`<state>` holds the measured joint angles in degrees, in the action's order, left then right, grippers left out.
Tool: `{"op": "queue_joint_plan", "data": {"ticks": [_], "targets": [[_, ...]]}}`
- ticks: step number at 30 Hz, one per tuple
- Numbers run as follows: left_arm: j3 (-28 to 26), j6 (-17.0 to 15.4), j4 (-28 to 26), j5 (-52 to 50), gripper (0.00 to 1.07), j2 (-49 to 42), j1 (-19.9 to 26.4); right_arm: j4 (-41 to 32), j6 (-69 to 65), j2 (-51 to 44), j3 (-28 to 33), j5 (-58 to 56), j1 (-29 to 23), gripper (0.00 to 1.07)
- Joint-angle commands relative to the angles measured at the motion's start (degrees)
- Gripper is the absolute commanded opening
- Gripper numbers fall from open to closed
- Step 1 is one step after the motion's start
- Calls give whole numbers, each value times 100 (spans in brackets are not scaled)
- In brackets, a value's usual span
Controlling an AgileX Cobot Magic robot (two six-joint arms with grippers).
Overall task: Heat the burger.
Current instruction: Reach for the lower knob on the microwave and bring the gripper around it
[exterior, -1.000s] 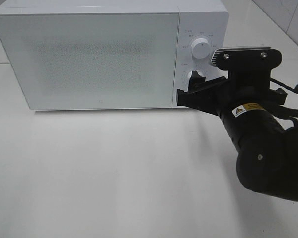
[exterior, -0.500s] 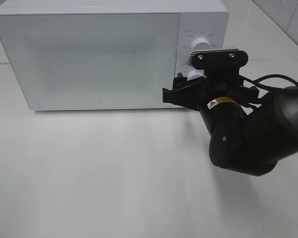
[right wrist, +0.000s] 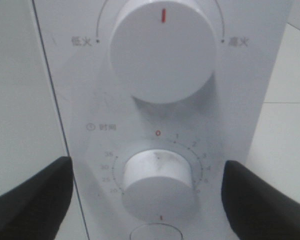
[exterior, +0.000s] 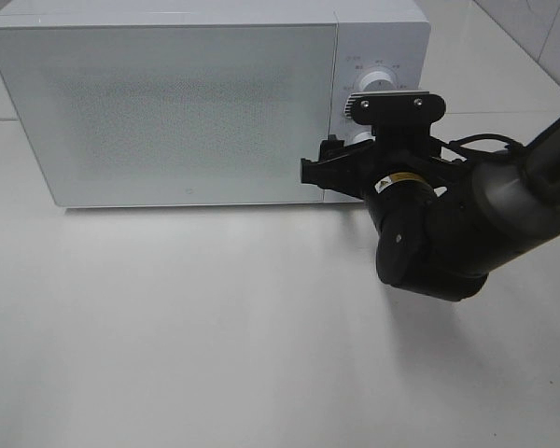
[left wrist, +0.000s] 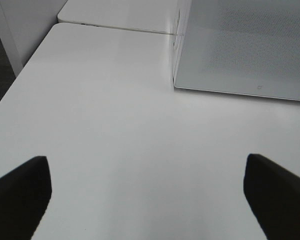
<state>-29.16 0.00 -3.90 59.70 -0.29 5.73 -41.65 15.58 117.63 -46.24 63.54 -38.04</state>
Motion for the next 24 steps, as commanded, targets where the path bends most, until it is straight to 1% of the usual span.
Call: {"op": "queue_joint_plan", "data": {"ticks": [1, 7, 15, 17, 20, 22, 23, 24], "targets": [[23, 0, -52, -40, 100, -120, 23, 115, -63, 69, -109, -23, 17, 76], [23, 0, -52, -40, 100, -120, 23, 115, -86, 166, -149, -34, 17, 76], [23, 0, -52, -40, 100, -120, 23, 223, -103, 178, -172, -6, 143, 75], [23, 0, -52, -40, 100, -120, 23, 241, -103, 178, -172, 69, 143, 72], [23, 0, -52, -40, 100, -120, 23, 241, -103, 178, -172, 80, 143, 71], [23, 0, -52, -40, 100, -120, 23, 241, -63, 178, -172, 155, 143, 64], [23, 0, -52, -40, 100, -120, 23, 241, -63, 178, -172, 155, 143, 64], [23, 0, -52, -40, 100, -120, 23, 223, -46, 178, -172, 212, 143, 55]]}}
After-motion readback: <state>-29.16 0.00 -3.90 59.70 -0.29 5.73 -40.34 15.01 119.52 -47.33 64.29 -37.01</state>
